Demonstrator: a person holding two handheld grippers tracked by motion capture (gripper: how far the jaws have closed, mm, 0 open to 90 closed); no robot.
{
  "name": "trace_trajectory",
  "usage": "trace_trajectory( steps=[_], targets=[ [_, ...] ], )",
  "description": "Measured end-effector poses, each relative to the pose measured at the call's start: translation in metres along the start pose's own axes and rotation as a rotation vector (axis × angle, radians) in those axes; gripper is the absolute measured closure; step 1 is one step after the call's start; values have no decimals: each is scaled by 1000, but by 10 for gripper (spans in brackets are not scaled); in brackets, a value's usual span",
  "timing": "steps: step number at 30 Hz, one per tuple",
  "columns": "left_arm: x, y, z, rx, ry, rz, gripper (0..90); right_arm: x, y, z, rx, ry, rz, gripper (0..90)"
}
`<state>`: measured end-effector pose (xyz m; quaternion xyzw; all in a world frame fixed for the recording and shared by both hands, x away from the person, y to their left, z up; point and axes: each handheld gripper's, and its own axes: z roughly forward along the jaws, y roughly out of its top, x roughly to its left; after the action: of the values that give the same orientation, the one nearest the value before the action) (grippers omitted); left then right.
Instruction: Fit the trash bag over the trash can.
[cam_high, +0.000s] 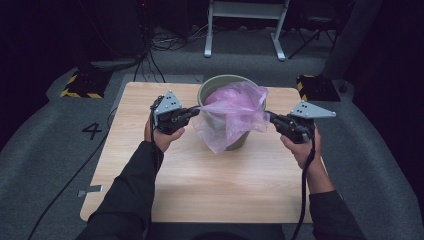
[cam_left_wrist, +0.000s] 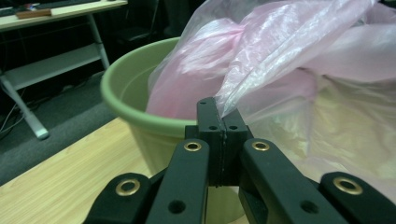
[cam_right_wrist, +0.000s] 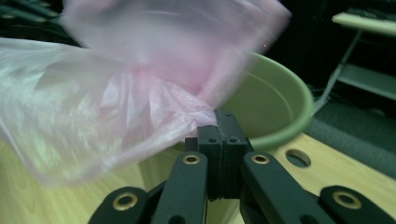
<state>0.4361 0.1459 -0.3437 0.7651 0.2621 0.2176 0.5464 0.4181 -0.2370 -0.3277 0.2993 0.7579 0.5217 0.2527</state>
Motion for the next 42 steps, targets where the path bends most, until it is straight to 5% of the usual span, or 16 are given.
trace_trajectory(
  steps=[8, 16, 18, 20, 22, 25, 28, 30, 32, 33, 35, 38, 42],
  targets=[
    [14, -10, -1, 15, 23, -30, 900, -34, -9, 5, 42, -65, 85, 900],
    [23, -18, -5, 21, 42, -63, 898, -49, -29, -1, 59, -96, 138, 900],
    [21, -18, -6, 15, 33, -63, 828, -49, -34, -5, 56, -72, 145, 900],
    [17, -16, -8, 6, 37, -51, 735, -44, -36, -8, 41, -48, 103, 892],
    [11, -13, -11, -18, 32, -51, 563, -39, -37, -12, 43, -47, 76, 892],
    [1, -7, -19, -41, -49, -50, 364, -36, -37, -15, 37, -38, 63, 893],
    [-16, -1, -23, -24, -65, 16, 285, -35, -38, -17, 22, -30, 63, 881],
    [-24, 0, -22, -18, -71, 37, 274, -35, -39, -18, 21, -27, 49, 819],
    [-33, 1, -19, 8, -64, 60, 254, -34, -38, -17, 23, -39, 43, 629],
    [-36, 1, -19, 6, -64, 64, 239, -34, -37, -17, 30, -39, 41, 604],
    [-41, 1, -18, 8, -57, 75, 221, -32, -37, -18, 8, 4, 30, 492],
    [-47, 1, -15, 28, -8, 118, 230, -28, -33, -25, -3, 12, 7, 329],
    [-45, 0, -14, 33, 3, 127, 332, -21, -24, -42, -44, 17, -58, 263]
  ],
)
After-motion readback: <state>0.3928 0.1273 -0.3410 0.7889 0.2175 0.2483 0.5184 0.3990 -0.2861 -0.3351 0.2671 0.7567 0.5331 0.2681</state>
